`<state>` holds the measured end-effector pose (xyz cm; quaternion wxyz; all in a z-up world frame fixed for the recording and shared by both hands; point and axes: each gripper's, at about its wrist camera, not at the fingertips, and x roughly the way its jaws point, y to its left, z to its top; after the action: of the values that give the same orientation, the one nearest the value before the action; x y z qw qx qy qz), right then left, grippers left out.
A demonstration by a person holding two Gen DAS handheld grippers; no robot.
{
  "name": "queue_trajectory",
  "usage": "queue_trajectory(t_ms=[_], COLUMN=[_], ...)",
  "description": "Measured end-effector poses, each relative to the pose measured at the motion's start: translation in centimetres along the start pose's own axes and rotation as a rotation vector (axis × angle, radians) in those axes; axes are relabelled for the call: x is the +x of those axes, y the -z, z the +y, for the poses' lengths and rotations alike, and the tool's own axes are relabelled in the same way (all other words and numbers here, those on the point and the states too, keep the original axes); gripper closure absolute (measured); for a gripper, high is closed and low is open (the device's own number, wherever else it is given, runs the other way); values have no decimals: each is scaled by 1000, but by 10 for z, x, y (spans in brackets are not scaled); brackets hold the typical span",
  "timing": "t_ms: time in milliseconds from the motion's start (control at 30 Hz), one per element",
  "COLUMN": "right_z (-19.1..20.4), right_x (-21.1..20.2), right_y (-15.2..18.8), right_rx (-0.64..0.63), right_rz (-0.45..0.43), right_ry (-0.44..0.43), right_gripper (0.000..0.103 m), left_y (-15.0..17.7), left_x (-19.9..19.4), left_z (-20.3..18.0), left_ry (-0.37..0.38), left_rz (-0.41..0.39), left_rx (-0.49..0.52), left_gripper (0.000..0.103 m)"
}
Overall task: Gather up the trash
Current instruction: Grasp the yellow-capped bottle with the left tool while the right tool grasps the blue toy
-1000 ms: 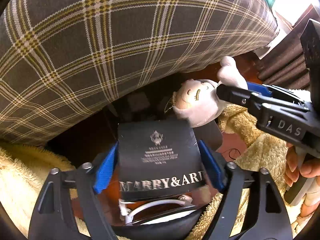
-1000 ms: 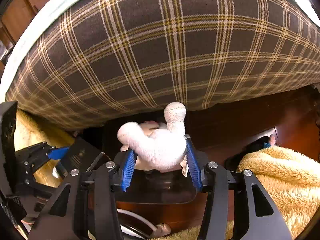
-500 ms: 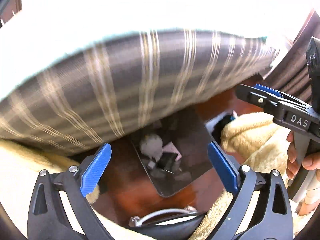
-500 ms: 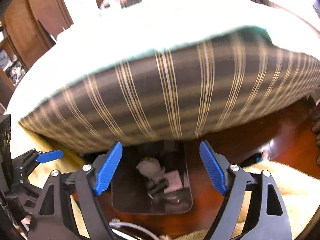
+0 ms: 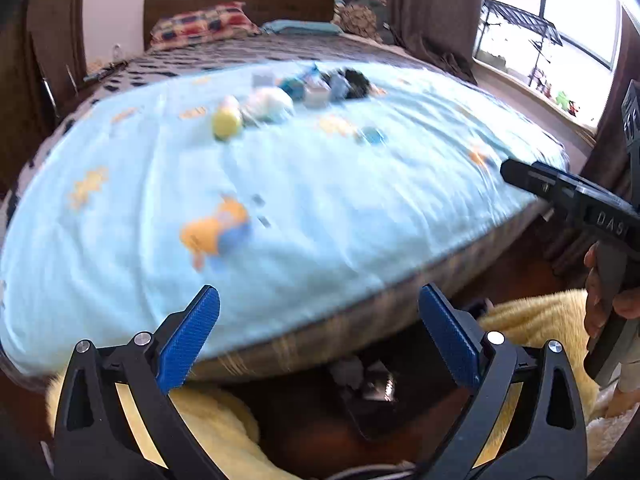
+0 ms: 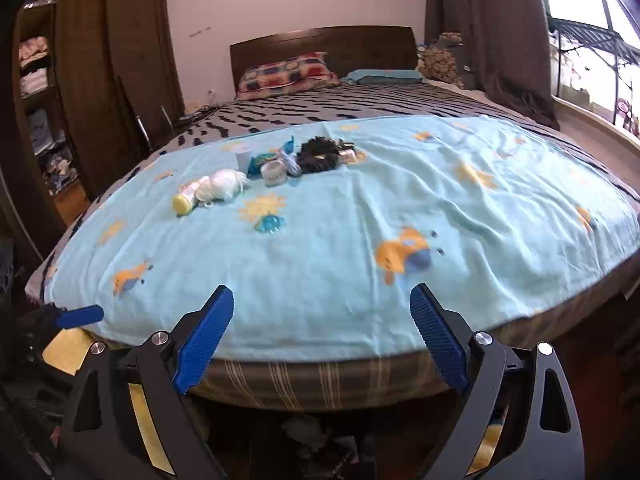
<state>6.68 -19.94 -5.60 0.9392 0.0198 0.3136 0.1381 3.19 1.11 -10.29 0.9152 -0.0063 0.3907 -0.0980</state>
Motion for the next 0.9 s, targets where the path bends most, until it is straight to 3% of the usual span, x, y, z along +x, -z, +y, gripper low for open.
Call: queue_trajectory(t_ms=[367,433,633,900], right_z=[25,32,45,49], right_x=[68,80,116,138], right_y=[-25,-27,-36,-37], right_rx=[-7,-23,-67,-92], right_rz=[54,61,97,98], right_ry=[-60,-75,-62,-44], right_gripper=[15,29,56,73], left_y=[-53,-59,-76,-96], left_x=[22,31,55,90], left_z=[49,58,72,76], left_ry=[-73,-81,-92,-57], left_rz=[-31,-25,-7,23], left_rx=[-20,-26,-16,-8], left_gripper=[9,8,9,18])
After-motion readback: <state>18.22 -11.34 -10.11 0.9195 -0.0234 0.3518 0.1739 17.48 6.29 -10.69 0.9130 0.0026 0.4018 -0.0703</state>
